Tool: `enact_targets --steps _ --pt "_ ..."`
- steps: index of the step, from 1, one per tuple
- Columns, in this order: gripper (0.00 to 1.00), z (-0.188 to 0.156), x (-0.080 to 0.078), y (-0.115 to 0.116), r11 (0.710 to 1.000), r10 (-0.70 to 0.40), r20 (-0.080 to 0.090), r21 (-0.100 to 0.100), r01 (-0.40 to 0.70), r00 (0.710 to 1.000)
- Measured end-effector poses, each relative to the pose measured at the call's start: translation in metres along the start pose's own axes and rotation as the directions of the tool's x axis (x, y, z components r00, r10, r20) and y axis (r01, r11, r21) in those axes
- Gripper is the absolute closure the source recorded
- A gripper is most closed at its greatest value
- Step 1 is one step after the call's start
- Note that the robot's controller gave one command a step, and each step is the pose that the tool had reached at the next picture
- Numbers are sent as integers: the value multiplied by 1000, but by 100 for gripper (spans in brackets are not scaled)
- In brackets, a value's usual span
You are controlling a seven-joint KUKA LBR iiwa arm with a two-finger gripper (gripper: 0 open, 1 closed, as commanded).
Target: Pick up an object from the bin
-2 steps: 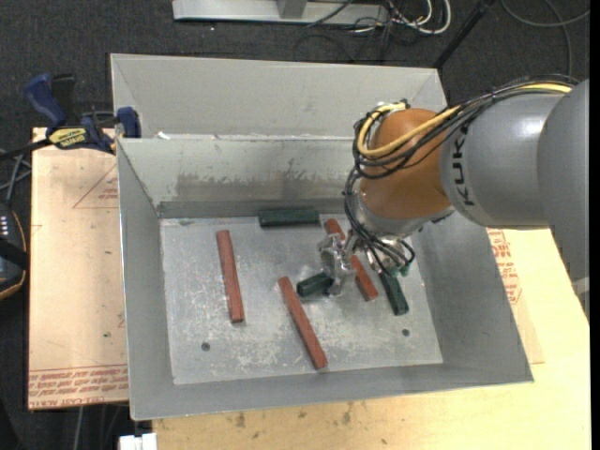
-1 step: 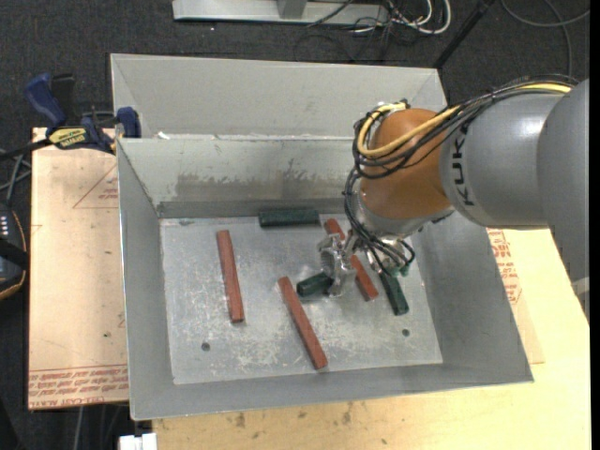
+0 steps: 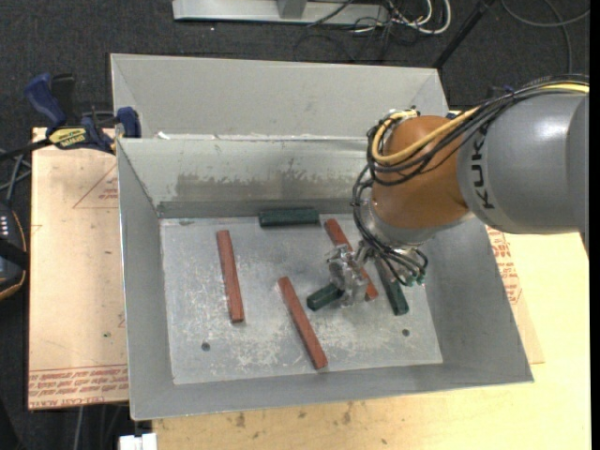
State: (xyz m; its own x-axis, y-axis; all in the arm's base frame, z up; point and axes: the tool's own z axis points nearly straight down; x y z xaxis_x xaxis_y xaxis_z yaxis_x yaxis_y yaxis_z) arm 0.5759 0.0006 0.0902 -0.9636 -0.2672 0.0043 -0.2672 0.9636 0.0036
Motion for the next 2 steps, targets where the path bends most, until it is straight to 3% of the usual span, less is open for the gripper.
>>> enact_targets --steps 1,2 --pt "100 -45 26 -15 993 -117 3 2 117 993" --pt "100 -137 5 -12 999 -50 7 3 50 999"
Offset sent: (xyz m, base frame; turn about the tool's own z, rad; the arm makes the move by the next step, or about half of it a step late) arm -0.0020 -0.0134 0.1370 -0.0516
